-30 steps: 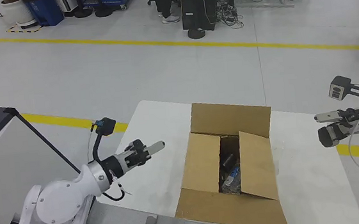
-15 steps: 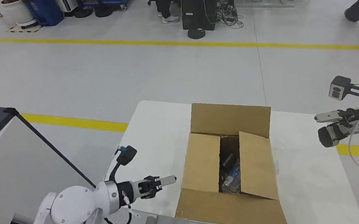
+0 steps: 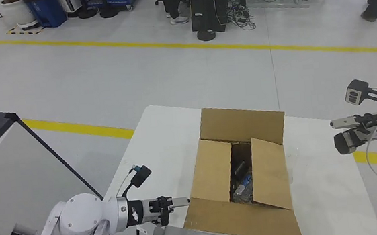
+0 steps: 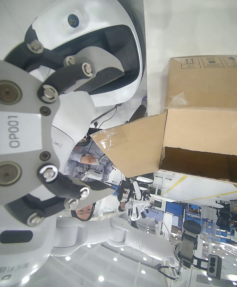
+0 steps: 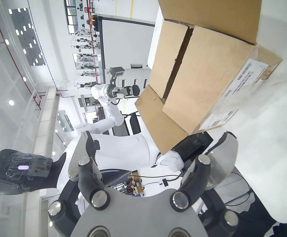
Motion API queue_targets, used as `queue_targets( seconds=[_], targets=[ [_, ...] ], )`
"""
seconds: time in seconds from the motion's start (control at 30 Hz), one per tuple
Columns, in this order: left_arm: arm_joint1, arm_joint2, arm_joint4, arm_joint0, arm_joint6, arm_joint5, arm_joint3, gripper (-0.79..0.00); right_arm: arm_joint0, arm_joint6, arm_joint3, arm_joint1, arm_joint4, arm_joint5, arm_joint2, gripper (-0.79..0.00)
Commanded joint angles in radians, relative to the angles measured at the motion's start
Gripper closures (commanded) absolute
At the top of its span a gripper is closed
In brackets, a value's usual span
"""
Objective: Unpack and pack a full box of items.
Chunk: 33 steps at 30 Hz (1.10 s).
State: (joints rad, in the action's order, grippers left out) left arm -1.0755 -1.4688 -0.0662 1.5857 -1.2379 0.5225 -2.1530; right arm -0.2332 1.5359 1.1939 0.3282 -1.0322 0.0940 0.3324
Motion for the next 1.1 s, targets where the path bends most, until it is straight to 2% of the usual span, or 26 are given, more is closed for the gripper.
queue_targets(
  seconds=[0.0, 0.2, 0.27, 0.33, 0.5, 0.67, 1.07],
  targets=[
    [0.000, 0.000, -0.001, 0.000, 0.000, 0.000, 0.000, -0.785, 0.000, 0.000, 0.000, 0.000, 0.000, 0.000, 0.000, -0.785],
    [0.000, 0.000, -0.001, 0.000, 0.000, 0.000, 0.000, -0.785, 0.000, 0.000, 0.000, 0.000, 0.000, 0.000, 0.000, -0.785],
    [-0.003, 0.005, 0.073, 0.010, 0.007, 0.004, 0.027, -0.785, 0.000, 0.000, 0.000, 0.000, 0.000, 0.000, 0.000, -0.785],
    [0.000, -0.003, 0.067, 0.014, 0.017, 0.015, 0.038, -0.785, 0.000, 0.000, 0.000, 0.000, 0.000, 0.000, 0.000, -0.785],
    [0.004, -0.024, 0.174, 0.050, 0.001, 0.036, 0.039, -0.785, 0.000, 0.000, 0.000, 0.000, 0.000, 0.000, 0.000, -0.785],
    [0.009, -0.011, 0.250, 0.069, -0.024, 0.035, 0.035, -0.785, 0.000, 0.000, 0.000, 0.000, 0.000, 0.000, 0.000, -0.785],
    [0.008, 0.075, 0.423, 0.000, 0.052, 0.061, 0.102, -0.785, 0.000, 0.000, 0.000, 0.000, 0.000, 0.000, 0.000, -0.785]
  ],
)
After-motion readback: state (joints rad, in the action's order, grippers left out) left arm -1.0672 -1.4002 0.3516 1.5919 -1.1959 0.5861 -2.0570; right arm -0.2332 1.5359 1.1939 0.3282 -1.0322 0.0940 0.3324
